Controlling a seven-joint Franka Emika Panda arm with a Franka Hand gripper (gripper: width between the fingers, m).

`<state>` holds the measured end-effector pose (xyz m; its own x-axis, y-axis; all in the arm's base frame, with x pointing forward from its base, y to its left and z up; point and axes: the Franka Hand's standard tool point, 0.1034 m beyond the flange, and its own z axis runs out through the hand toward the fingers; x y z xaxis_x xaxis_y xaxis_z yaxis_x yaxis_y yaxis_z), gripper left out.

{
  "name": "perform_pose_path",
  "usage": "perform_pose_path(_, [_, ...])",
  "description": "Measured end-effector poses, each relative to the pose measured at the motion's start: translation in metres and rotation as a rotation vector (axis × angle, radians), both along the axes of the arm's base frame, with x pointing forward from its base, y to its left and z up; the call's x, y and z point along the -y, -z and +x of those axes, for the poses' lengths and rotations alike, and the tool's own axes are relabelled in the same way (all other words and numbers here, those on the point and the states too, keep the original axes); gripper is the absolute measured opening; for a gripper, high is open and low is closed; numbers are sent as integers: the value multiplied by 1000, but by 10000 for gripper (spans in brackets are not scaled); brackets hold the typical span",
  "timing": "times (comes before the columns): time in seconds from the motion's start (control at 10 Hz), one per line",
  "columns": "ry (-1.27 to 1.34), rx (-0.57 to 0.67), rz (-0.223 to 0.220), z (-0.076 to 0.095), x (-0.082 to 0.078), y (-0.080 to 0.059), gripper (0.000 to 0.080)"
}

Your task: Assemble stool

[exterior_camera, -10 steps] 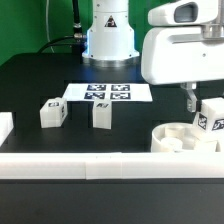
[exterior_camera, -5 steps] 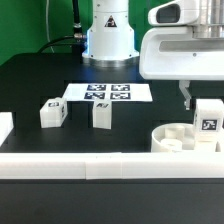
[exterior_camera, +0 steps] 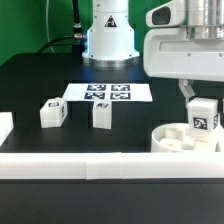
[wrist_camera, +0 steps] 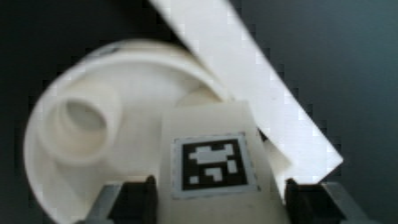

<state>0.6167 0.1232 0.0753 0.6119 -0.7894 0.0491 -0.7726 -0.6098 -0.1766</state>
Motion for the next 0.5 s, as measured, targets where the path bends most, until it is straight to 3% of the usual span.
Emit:
perform_pose_path(0.1, [166, -14, 38, -1, -4, 0, 341])
perform_pose_path(0.5, [406, -36, 105, -1, -5, 0, 341])
